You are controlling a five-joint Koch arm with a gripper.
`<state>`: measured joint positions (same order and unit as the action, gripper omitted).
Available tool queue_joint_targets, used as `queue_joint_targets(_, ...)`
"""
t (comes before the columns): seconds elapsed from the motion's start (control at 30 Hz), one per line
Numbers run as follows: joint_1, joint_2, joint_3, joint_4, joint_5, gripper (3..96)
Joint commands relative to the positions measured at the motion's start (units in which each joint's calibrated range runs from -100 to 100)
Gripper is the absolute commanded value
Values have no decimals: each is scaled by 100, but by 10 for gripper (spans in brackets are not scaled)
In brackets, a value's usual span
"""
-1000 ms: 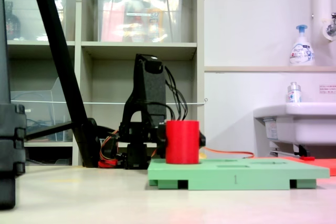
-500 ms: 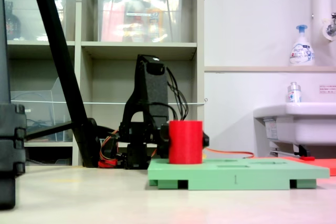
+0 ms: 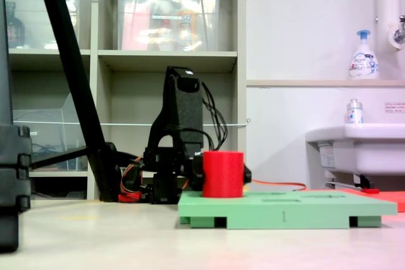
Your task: Put the cylinder block into the corresponding hole
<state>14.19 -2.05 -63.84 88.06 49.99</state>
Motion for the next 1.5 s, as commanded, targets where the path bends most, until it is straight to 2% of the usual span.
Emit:
queue_joint_targets(0.03, -59, 10, 153, 607, -39, 354)
queue_joint_targets(0.87, -39, 917, 43, 617, -20, 401)
queue_joint_targets(1.2, -24, 945, 133, 588, -15, 566)
queue_joint_targets(1.33, 0, 1001, 183, 559, -10, 679)
queue_joint_targets(1.5, 24, 1043, 173, 530, -5, 707)
